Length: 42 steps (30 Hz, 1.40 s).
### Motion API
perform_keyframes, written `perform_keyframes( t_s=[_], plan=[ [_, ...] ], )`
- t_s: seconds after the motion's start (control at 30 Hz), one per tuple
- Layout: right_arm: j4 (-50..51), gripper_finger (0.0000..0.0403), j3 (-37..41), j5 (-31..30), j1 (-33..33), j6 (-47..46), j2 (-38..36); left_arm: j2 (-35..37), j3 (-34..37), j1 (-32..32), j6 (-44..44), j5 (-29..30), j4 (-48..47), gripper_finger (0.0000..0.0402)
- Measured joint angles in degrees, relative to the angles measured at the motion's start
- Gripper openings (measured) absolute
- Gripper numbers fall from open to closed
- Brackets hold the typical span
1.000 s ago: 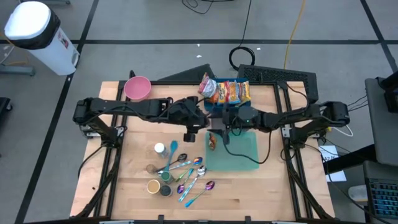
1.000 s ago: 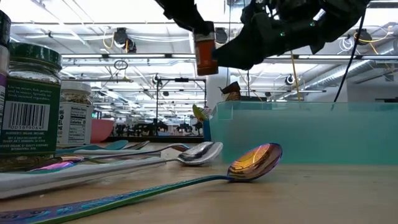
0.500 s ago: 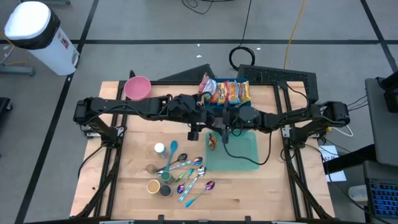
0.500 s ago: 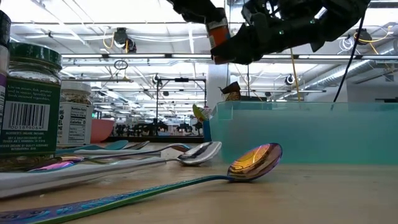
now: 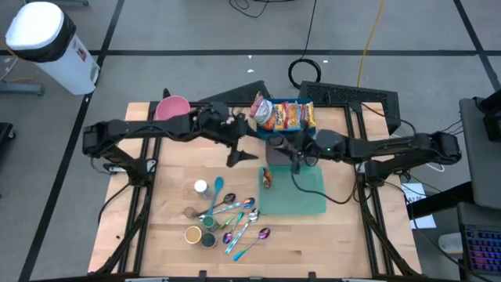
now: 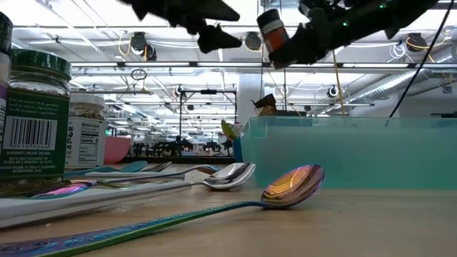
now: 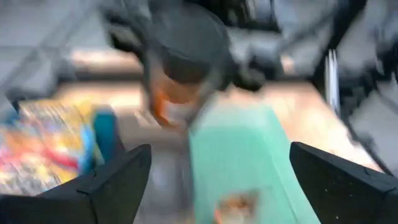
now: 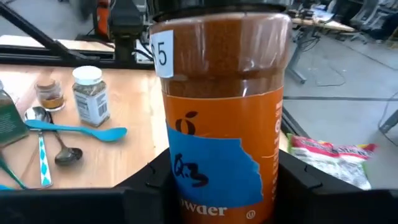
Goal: Pick & Place Food Item
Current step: Put the orange seasoning bottle into the green bin
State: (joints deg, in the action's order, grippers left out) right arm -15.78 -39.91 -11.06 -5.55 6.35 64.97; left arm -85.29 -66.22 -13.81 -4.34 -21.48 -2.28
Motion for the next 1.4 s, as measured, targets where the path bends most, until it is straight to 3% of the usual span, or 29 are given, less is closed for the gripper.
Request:
perform_keyframes(
  t_s=[0.17, 0.3, 0.43, 0.63, 0.8, 0.93, 1.1, 1.4],
  plan=[
    [-11.6, 0.0155, 4.5, 1.0, 0.0, 0.4, -0.6, -3.7, 13.3, -0.8, 7.4, 3.6, 39.4, 0.0355],
    [-16.6, 0.0155, 5.6, 2.3, -0.3, 0.7, 1.5, -9.2, 16.6, 0.2, 7.8, 5.4, 53.4, 0.0337],
    [-20.0, 0.0155, 5.8, 2.4, -0.9, 0.4, 4.6, -12.8, 14.6, 1.6, 5.3, 6.2, 54.6, 0.0331],
    [-27.0, 0.0157, 5.0, 8.7, -2.0, -0.5, 10.5, -15.6, 10.9, 3.6, 1.2, 6.6, 54.2, 0.033],
    [-27.2, 0.0156, 3.6, 10.2, -2.0, -0.9, 12.7, -15.7, 9.0, 3.9, -0.3, 7.3, 48.2, 0.0324],
    [-25.8, 0.0165, 3.6, 9.6, -2.0, -0.8, 11.8, -15.7, 8.9, 3.8, 0.0, 7.7, 46.7, 0.0272],
    [-17.6, 0.0184, 3.5, 9.7, -2.1, -0.7, 7.3, -15.1, 8.6, 3.9, -0.2, 7.8, 42.8, 0.0139],
    [-0.5, 0.0246, 3.7, 3.9, -2.2, -3.4, -3.6, -12.5, 8.9, 2.9, -4.5, 5.7, 36.8, 0.0131]
  ],
)
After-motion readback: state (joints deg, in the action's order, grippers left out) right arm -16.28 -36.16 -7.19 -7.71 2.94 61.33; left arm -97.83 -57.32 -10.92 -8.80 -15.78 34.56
